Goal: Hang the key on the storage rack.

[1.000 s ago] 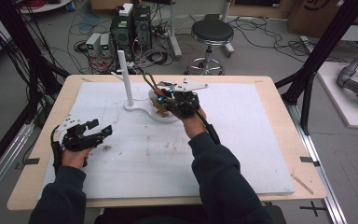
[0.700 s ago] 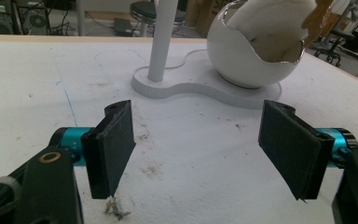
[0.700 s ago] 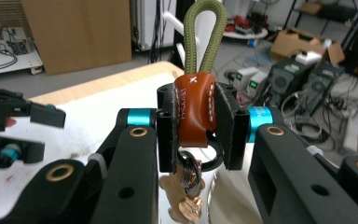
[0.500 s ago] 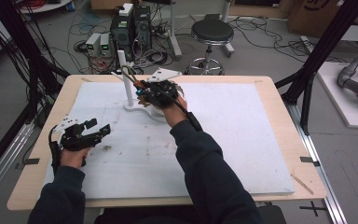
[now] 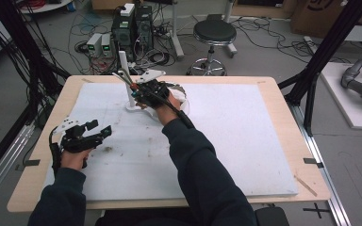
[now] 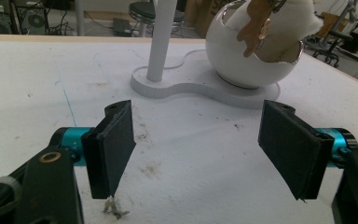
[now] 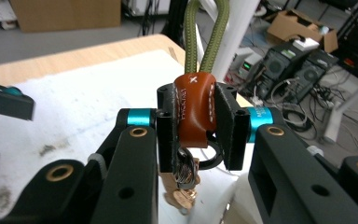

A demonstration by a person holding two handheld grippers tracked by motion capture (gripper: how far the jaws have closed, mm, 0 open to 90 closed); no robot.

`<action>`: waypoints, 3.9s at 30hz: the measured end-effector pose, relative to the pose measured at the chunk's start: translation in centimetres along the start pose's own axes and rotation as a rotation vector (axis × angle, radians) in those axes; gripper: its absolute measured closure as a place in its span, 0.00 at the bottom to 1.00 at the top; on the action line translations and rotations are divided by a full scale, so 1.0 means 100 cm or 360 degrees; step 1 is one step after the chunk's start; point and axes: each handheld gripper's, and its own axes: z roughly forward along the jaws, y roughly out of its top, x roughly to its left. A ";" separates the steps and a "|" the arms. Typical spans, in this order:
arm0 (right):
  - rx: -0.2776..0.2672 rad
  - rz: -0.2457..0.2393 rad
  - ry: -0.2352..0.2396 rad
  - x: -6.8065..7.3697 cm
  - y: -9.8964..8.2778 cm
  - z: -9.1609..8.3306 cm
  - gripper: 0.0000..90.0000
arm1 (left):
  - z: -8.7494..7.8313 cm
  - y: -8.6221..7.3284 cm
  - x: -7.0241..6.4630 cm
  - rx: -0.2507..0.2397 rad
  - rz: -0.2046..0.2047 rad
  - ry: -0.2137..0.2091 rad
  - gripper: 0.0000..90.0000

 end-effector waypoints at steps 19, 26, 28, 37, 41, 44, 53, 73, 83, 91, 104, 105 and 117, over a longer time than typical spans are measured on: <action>0.0034 0.0090 -0.0036 -0.037 -0.033 -0.042 0.55 | 0.001 0.000 -0.001 0.0006 0.0005 -0.0016 0.30; 0.0054 0.0204 -0.0051 -0.059 -0.067 -0.069 0.43 | 0.001 -0.001 -0.002 0.0018 0.0003 -0.0017 0.29; 0.0118 0.0248 -0.0048 -0.069 -0.081 -0.081 0.37 | 0.002 -0.001 -0.003 0.0013 -0.0001 -0.0023 0.29; 0.0074 0.0308 -0.0009 -0.084 -0.130 -0.126 0.25 | 0.003 0.001 -0.010 -0.0021 0.0038 -0.0030 0.29; 0.0057 0.0344 -0.0018 -0.086 -0.151 -0.144 0.25 | 0.004 0.001 -0.012 -0.0025 0.0052 -0.0031 0.29; 0.0068 0.0352 -0.0032 -0.087 -0.162 -0.152 0.25 | 0.004 0.001 -0.013 -0.0024 0.0053 -0.0035 0.29; 0.0121 0.0411 -0.0107 -0.090 -0.209 -0.183 0.24 | 0.009 0.002 -0.019 -0.0038 0.0052 -0.0052 0.29; 0.0101 0.0510 -0.0244 -0.104 -0.226 -0.204 0.24 | 0.012 0.004 -0.022 -0.0063 0.0054 -0.0069 0.29; 0.0088 0.0544 -0.0287 -0.106 -0.229 -0.208 0.24 | 0.011 0.005 -0.024 -0.0070 0.0077 -0.0077 0.29; 0.0103 0.0526 -0.0292 -0.105 -0.229 -0.206 0.24 | 0.010 0.005 -0.024 -0.0062 0.0089 -0.0085 0.29; 0.0101 0.0533 -0.0300 -0.105 -0.229 -0.204 0.24 | 0.009 0.005 -0.022 -0.0063 0.0082 -0.0082 0.29; 0.0102 0.0536 -0.0299 -0.105 -0.229 -0.204 0.24 | 0.009 0.005 -0.022 -0.0058 0.0085 -0.0082 0.29; 0.0093 0.0542 -0.0295 -0.107 -0.231 -0.206 0.24 | 0.010 0.005 -0.020 -0.0058 0.0079 -0.0079 0.29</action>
